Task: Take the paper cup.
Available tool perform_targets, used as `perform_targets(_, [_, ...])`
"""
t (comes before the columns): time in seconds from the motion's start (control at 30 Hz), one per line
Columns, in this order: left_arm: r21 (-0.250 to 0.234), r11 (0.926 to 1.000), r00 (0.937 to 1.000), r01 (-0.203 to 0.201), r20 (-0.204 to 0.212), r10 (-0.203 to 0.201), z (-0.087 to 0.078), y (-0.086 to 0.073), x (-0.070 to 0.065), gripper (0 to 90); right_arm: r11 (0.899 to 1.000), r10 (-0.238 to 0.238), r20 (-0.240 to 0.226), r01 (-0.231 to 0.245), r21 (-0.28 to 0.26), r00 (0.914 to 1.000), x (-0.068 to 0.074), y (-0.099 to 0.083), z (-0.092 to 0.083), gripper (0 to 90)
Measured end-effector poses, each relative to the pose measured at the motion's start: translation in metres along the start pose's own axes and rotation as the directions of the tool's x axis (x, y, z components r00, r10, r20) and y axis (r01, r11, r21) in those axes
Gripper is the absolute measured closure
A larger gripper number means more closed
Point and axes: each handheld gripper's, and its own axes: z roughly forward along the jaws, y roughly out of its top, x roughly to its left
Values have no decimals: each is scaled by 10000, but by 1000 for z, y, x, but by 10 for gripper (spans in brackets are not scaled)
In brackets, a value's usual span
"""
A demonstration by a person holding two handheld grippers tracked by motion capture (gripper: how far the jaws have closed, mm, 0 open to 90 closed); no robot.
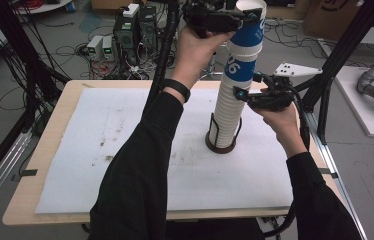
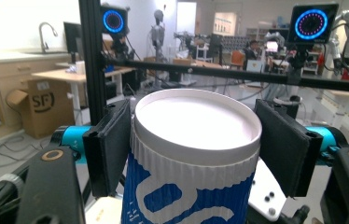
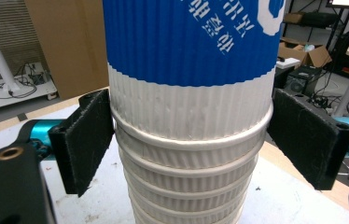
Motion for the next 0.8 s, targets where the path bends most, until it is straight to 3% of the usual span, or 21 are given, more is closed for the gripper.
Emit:
perform_targets(0.3, [-171,9997,9998,-149,-120,147,-18,11,-2,298,10000,-7,4,7,12,10000,0,0,0,152])
perform_targets(0.43, [104,9995,9994,-284,-168,286,-30,11,-4,298,10000,24,14,-24,10,10000,0,0,0,152])
perform_targets(0.8, [247,9995,9991,-183,-384,193,-76,-9,-10,298,10000,12,46,-12,26,10000,1,0,0,151])
